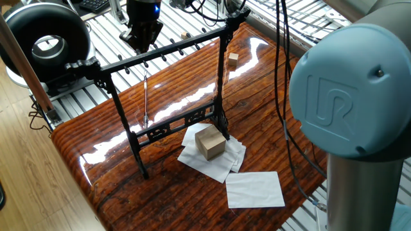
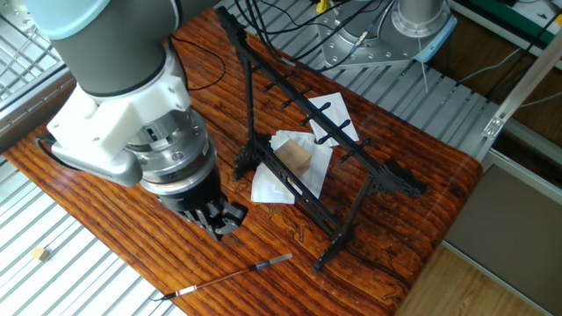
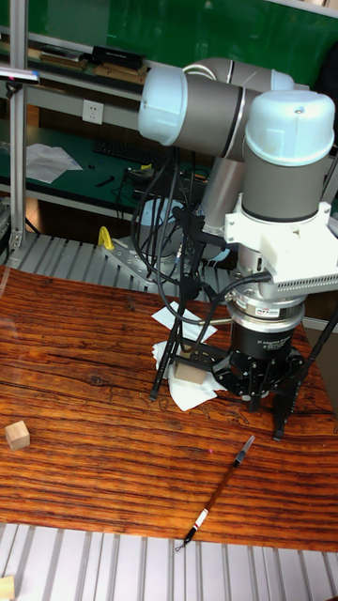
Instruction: Place the brush on the pen rack
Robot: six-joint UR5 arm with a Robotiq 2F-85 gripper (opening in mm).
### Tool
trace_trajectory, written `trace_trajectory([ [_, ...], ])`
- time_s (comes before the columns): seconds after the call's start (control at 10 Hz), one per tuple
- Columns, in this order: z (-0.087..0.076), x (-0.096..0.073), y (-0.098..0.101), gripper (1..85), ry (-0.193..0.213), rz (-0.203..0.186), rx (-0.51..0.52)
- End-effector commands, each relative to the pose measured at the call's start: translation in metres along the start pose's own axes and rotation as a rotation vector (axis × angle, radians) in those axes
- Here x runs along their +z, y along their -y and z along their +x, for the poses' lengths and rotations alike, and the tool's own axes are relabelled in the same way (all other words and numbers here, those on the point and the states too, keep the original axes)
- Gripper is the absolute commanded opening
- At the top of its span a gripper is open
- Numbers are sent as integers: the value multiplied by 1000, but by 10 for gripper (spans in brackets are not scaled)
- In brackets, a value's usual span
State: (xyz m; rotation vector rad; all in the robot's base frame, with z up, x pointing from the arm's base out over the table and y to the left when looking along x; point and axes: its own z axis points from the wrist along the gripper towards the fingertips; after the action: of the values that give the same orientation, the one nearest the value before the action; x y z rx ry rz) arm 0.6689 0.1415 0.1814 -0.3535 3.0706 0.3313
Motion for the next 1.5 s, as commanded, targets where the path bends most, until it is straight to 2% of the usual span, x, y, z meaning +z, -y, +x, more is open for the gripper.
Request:
trace_trajectory([
  [0.0,9,-2,9,10,-34,34,24],
  [0.2,7,-2,13,10,-26,48,41],
  [0.3,4,-2,10,10,-16,36,51],
  [0.5,4,-2,12,10,-15,46,71],
  [0.7,4,-2,18,10,-12,70,91],
  [0.9,2,-2,16,10,-4,59,94],
  [1.1,-1,3,11,10,-4,20,108],
  [1.2,-5,11,12,10,-8,-12,124],
  [1.4,-14,30,22,10,-4,-41,114],
])
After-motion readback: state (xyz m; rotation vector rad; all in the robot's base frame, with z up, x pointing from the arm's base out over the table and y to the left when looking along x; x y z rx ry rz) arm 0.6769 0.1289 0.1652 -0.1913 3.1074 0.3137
